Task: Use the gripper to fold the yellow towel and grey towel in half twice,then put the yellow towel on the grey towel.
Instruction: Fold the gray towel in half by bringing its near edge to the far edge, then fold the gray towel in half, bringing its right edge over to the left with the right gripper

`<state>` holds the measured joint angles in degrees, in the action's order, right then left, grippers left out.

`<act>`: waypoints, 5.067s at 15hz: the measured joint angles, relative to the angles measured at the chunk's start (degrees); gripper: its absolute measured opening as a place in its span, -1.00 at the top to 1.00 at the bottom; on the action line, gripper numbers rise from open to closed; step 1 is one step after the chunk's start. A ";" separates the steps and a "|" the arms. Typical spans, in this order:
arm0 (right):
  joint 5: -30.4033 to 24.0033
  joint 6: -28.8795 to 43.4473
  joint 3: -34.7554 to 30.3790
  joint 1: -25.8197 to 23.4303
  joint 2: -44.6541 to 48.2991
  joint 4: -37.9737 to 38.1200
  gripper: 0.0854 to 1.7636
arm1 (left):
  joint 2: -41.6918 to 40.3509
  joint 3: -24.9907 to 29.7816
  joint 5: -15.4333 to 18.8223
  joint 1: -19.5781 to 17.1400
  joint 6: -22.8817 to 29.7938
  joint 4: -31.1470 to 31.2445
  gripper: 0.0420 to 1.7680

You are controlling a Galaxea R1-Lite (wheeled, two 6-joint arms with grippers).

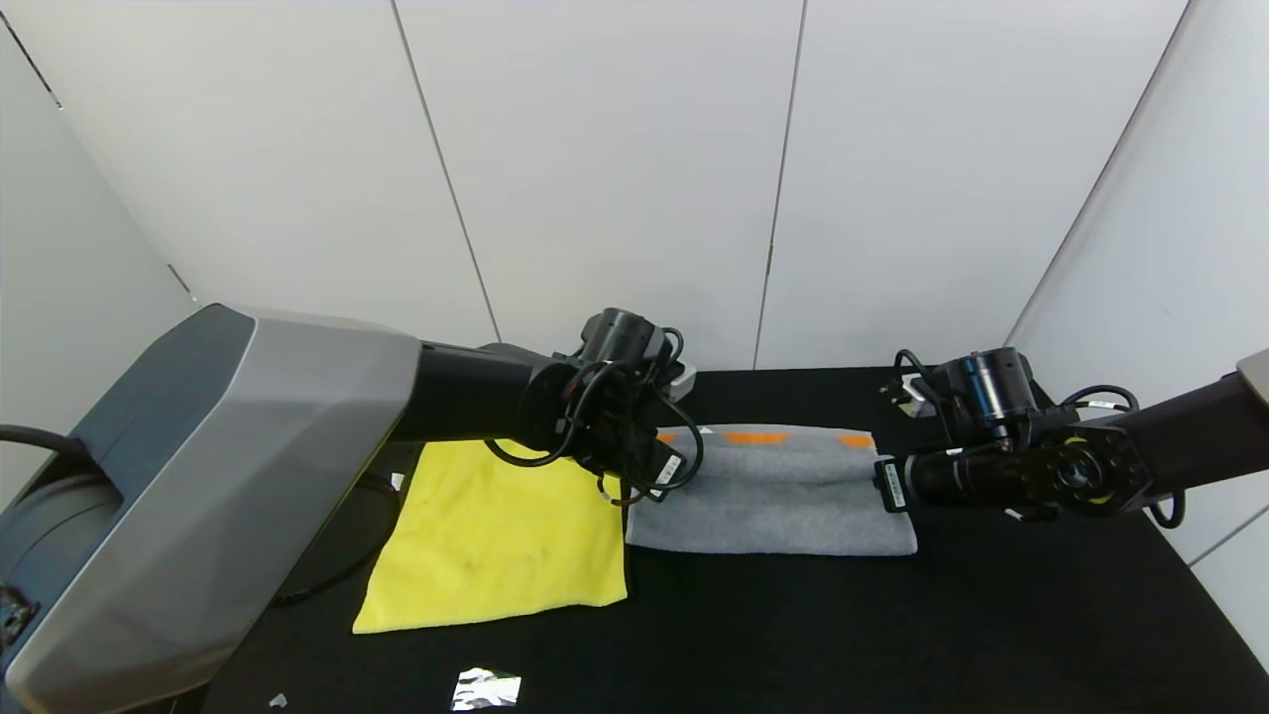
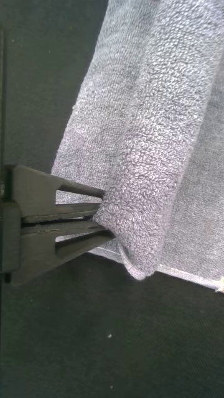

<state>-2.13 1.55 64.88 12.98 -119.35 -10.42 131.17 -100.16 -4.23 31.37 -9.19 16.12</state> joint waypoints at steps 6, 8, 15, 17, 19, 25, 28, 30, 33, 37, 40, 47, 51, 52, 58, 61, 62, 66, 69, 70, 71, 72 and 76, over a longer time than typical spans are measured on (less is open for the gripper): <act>0.15 0.04 -0.02 0.49 -0.69 -0.02 0.22 | 0.45 -0.22 0.93 -0.15 -0.55 0.22 0.00; 0.15 0.15 -0.02 0.44 -0.67 -0.06 -0.05 | 0.41 -0.41 0.93 -0.20 -0.51 0.13 -0.21; 0.15 0.56 -0.35 0.62 -0.11 0.24 -0.57 | 0.33 -1.13 0.93 -0.34 -0.09 0.02 -0.64; 0.59 2.12 -0.33 0.77 0.09 0.38 -0.65 | 0.15 -1.13 0.84 -0.56 0.02 0.46 -0.71; 2.35 4.00 -0.09 0.77 0.05 0.44 -0.71 | -0.68 -0.09 0.60 -0.69 0.17 0.60 -0.76; 6.67 9.91 0.66 1.21 -1.30 1.06 -0.83 | -5.75 8.27 -0.06 -0.72 0.71 -0.77 -0.86; 8.64 12.73 1.35 1.21 -2.84 0.99 -0.86 | -8.16 13.17 -0.09 -0.61 2.16 -10.24 -0.88; 8.70 13.69 1.60 1.23 -3.51 1.06 -0.88 | -9.01 15.96 0.02 -1.19 2.99 -14.02 -0.89; 8.47 13.86 1.62 1.26 -3.89 1.37 -0.90 | -10.47 17.49 0.79 -1.79 5.18 -13.91 -0.91; 8.07 16.90 2.99 1.68 -4.00 5.86 -0.91 | -12.35 18.82 1.33 -2.56 4.90 -13.69 -0.92; 8.03 19.31 4.85 1.95 -4.44 8.97 -0.92 | -14.08 19.90 2.76 -3.04 4.68 -13.71 -0.93; 8.18 19.99 6.05 2.91 -5.60 10.33 -0.92 | -15.85 20.97 2.86 -3.19 4.52 -13.80 -0.93; 8.67 20.02 6.29 3.55 -6.31 10.50 -0.92 | -16.13 20.97 3.57 -3.23 4.60 -13.80 -0.94; 8.80 19.99 6.29 3.66 -6.38 10.50 -0.92 | -16.18 20.97 3.57 -3.23 4.60 -13.78 -0.94; 8.75 19.91 6.31 3.91 -6.56 10.40 -0.01 | -16.20 20.99 3.74 -3.23 4.62 -13.74 -0.94; 8.75 19.96 6.31 4.13 -6.49 10.42 0.83 | -16.20 20.99 4.63 -3.25 4.68 -13.76 -0.94; 8.78 19.96 6.29 4.16 -6.42 10.42 0.91 | -16.20 20.99 4.66 -3.25 4.68 -13.74 -0.94; 8.86 19.88 6.18 4.16 -6.21 10.52 0.91 | -16.23 20.99 4.66 -3.34 4.68 -13.74 -0.94; 10.25 19.36 5.92 4.27 -5.60 12.42 0.91 | -16.35 20.97 4.67 -3.40 4.71 -13.74 -0.94; 11.65 18.94 6.05 4.29 -5.24 14.36 0.91 | -16.42 20.89 4.67 -3.47 4.71 -13.76 -0.94; 13.00 18.42 6.18 4.27 -4.83 15.31 0.91 | -16.46 20.81 4.67 -3.51 4.71 -13.74 -0.94; 14.23 17.85 6.27 4.21 -4.36 15.57 0.91 | -16.48 20.78 4.67 -3.51 4.71 -13.76 -0.94; 18.58 15.77 5.74 3.41 -2.90 16.98 0.91 | -16.48 20.78 4.67 -3.51 4.66 -13.74 -0.94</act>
<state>16.45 17.32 70.62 16.40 -122.25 6.56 114.69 -79.37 0.44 27.86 -4.53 2.38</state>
